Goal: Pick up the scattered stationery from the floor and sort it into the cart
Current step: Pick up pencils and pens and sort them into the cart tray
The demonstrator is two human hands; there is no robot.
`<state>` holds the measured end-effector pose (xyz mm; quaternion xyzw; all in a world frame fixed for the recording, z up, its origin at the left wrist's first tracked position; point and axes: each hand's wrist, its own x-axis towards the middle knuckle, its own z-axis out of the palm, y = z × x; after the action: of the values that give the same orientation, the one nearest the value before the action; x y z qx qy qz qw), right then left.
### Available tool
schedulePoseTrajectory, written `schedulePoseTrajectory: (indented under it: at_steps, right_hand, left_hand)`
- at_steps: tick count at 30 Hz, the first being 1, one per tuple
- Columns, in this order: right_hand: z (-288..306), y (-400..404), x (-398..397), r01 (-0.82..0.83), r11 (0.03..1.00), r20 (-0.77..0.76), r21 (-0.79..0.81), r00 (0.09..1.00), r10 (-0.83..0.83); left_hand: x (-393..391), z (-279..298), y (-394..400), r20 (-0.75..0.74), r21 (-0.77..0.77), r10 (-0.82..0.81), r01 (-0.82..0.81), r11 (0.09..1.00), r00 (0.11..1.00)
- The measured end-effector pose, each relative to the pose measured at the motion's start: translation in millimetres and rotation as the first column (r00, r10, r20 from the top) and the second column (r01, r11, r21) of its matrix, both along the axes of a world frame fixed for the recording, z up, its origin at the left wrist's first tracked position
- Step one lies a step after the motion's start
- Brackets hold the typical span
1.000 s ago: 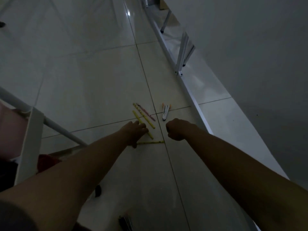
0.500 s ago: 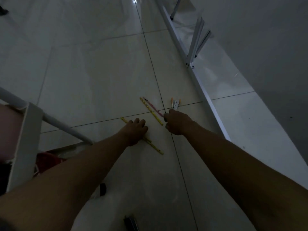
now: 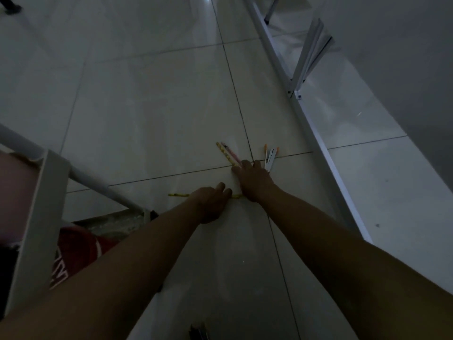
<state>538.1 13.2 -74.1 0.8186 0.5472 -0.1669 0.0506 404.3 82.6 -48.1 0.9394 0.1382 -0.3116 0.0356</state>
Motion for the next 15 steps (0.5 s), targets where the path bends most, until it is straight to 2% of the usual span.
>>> schedulePoseTrajectory:
  at_steps: [5,10,15]
  right_hand:
    - [-1,2,-4,0.023,0.997,0.031,0.076,0.999,-0.025]
    - [-2,-7,-5,0.135,0.986,-0.066,-0.099,0.988,-0.142]
    - [8,-21,-6,0.236,0.955,-0.204,-0.179,0.941,-0.27]
  left_hand:
    - [5,5,2,-0.132,-0.027,0.085,-0.089,0.996,0.988]
    - [8,16,-3,-0.135,-0.055,0.136,-0.145,0.988,0.981]
    - [10,30,-13,-0.125,-0.092,0.127,-0.139,0.986,0.984]
